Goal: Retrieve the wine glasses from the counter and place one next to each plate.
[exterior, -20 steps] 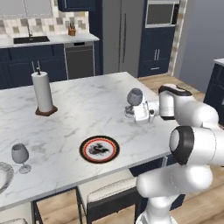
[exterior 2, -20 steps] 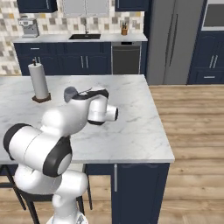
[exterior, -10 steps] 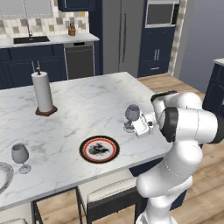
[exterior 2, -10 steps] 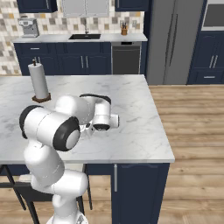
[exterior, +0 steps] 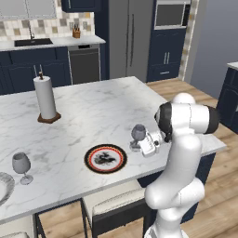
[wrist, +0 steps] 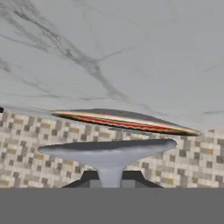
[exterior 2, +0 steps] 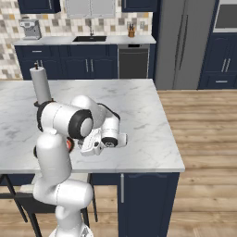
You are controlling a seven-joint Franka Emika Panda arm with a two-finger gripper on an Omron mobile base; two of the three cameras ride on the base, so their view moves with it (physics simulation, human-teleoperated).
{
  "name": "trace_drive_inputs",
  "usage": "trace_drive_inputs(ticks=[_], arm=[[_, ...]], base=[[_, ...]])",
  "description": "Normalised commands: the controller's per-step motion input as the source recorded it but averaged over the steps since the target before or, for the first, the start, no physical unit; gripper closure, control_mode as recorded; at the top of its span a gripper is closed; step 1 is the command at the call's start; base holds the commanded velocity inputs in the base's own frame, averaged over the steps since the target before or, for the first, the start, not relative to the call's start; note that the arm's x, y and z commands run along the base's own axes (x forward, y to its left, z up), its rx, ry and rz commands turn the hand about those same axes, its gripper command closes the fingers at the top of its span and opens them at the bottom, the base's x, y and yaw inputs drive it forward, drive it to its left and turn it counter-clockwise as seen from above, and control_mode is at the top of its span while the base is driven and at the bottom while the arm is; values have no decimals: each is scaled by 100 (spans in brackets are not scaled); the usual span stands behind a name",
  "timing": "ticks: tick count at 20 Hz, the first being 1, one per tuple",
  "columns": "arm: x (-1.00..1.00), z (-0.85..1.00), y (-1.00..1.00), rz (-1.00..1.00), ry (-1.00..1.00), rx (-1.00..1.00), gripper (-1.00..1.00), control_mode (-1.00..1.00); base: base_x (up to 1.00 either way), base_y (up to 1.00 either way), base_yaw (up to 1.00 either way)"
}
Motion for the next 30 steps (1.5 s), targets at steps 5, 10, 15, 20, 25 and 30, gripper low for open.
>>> trace_drive_inputs(ticks=[5, 10, 15, 20, 25, 30], arm=[[33, -40, 0, 0, 5, 0, 100, -100], [34, -40, 0, 0, 1, 0, 100, -100], [33, -44, 0, 0, 0, 0, 100, -100], [18, -49, 0, 0, 0, 0, 100, -100], [13, -54, 0, 0, 0, -1, 100, -100], [0, -50, -3, 0, 0, -3, -100, -100]], base=[[0, 0, 0], [0, 0, 0], [0, 0, 0], [0, 0, 0], [0, 0, 0], [0, 0, 0]])
